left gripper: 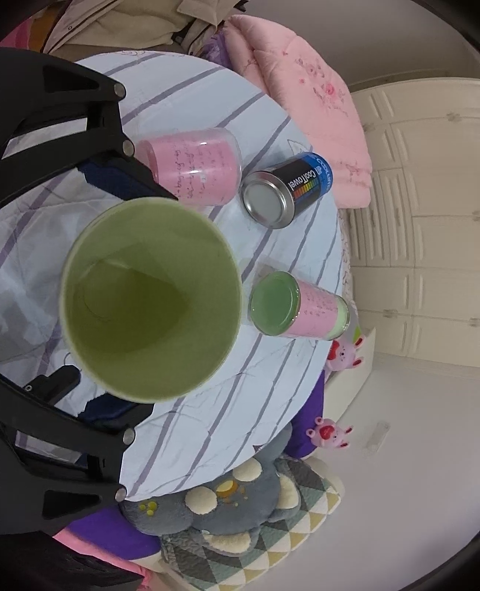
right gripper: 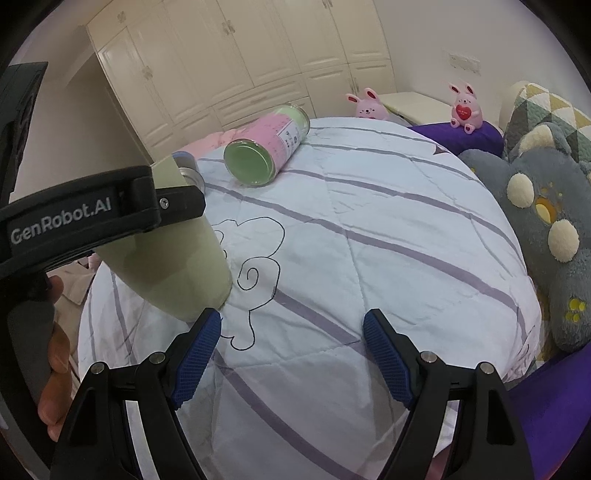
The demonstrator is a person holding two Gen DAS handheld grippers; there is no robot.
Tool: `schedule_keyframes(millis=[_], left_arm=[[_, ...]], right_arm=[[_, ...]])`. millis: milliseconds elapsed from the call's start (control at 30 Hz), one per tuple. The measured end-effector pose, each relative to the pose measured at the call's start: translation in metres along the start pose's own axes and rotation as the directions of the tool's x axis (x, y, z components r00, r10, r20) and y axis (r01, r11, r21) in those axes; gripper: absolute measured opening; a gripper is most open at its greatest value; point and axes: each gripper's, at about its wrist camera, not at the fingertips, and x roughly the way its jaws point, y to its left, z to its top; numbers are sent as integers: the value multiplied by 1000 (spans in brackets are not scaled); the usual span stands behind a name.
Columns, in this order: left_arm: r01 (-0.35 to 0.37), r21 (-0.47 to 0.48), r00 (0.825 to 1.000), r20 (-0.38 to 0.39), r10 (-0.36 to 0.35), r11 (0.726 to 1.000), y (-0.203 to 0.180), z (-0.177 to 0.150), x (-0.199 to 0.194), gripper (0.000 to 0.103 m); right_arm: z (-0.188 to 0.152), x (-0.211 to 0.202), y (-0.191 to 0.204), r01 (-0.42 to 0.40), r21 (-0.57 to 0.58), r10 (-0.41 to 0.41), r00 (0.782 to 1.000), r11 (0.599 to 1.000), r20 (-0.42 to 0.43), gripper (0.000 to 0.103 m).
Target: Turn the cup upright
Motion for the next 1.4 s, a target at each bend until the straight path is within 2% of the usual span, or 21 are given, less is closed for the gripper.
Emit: schedule_keyframes(millis=[100, 433, 700, 1033, 1167, 1267, 1400], left_arm=[[5, 0, 1000, 10, -5, 1000, 3, -2, -6, 101], [58, 18, 993, 99, -60, 998, 17, -17, -41, 102], [30, 39, 981, 193, -37, 999, 30, -32, -75, 102], [-68, 50, 955, 292, 51, 996, 29, -53, -103, 103], [-78, 31, 949, 310, 64, 997, 29, -59, -111, 103], [-46, 13, 948, 317, 40, 999, 31, -63, -118, 103], [-48, 10, 945, 324, 42, 999, 29, -68, -123, 103]], right_arm=[[1, 0, 3, -1, -5, 1, 1000, 1000, 4, 81], [0, -18, 19, -7, -64, 10, 998, 998, 55, 81], [-5, -49, 29, 7, -127, 11, 989, 992, 145, 81], [-12, -92, 21, 34, -129, 8, 950, 991, 312, 81], [-12, -101, 18, 36, -120, 10, 932, 992, 362, 81], [-12, -106, 18, 36, -122, 14, 921, 992, 389, 81], [-14, -112, 19, 36, -136, 23, 910, 990, 414, 81]])
